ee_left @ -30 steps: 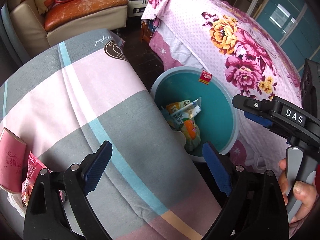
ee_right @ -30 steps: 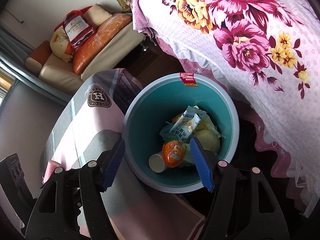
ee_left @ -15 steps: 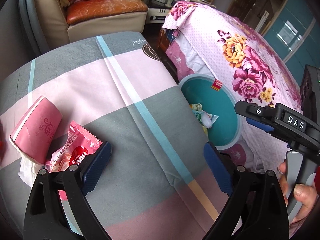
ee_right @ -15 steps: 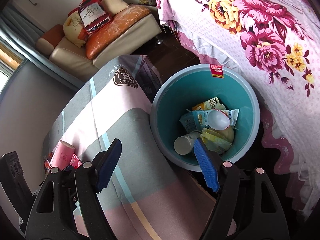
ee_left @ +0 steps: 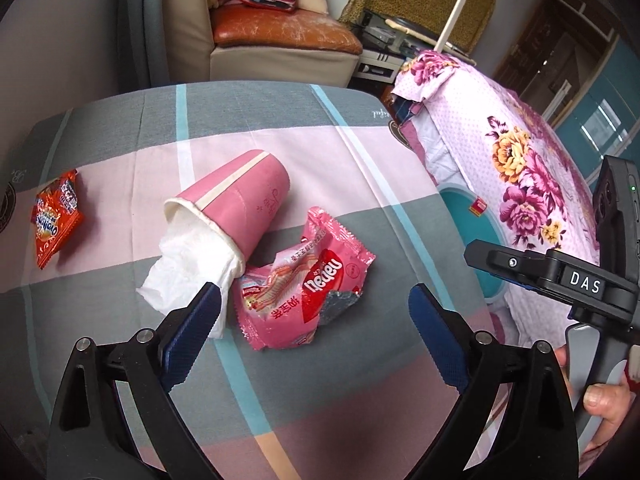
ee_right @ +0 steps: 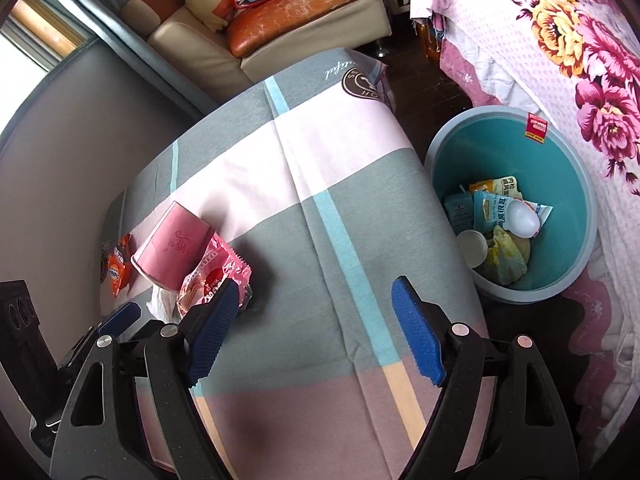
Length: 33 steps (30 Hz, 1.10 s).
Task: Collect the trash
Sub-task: 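Move both tools back toward the pink cup and pink candy wrapper, then grasp the white tissue with the left tool while the right tool grasps the pink wafer wrapper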
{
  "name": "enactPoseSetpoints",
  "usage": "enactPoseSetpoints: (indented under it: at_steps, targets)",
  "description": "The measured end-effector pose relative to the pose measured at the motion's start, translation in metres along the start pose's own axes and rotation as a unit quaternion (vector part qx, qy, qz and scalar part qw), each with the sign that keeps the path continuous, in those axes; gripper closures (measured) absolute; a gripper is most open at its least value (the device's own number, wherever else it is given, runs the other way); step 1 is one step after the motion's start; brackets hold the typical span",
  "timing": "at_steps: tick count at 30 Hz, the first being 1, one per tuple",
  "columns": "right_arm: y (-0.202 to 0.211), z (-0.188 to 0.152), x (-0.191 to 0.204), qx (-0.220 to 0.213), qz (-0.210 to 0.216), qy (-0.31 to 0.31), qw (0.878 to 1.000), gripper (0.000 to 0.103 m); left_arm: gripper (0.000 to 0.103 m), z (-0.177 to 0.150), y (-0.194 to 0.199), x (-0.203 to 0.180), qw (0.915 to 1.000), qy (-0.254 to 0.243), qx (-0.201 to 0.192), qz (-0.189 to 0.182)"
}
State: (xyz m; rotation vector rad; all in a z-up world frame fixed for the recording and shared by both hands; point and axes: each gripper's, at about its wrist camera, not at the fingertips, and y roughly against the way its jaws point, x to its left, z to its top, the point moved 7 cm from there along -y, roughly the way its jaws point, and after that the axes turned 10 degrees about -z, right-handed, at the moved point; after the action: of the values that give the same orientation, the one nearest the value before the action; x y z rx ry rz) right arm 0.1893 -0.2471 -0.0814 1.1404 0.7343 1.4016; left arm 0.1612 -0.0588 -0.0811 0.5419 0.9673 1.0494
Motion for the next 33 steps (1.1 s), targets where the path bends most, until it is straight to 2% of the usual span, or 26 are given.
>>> enactPoseSetpoints:
  at_steps: [8,14,23,33]
  targets:
    - [-0.02,-0.016,0.048,0.031,0.0,0.043,0.999,0.028,0.007,-0.011,0.016,0.069,0.9987,0.042,-0.016,0.025]
    - [-0.039,-0.018,0.073,0.05,0.001,0.057,0.997,0.028,0.007,-0.016,0.019,0.102,0.9974,0.065,-0.015,0.028]
    - [-0.064,-0.009,0.096,0.062,-0.008,0.06,0.996,0.028,0.007,-0.018,0.019,0.126,0.9968,0.075,-0.015,0.025]
    - [-0.086,-0.006,0.107,0.074,-0.009,0.06,0.995,0.027,0.007,-0.019,0.015,0.133,0.9969,0.076,-0.012,0.017]
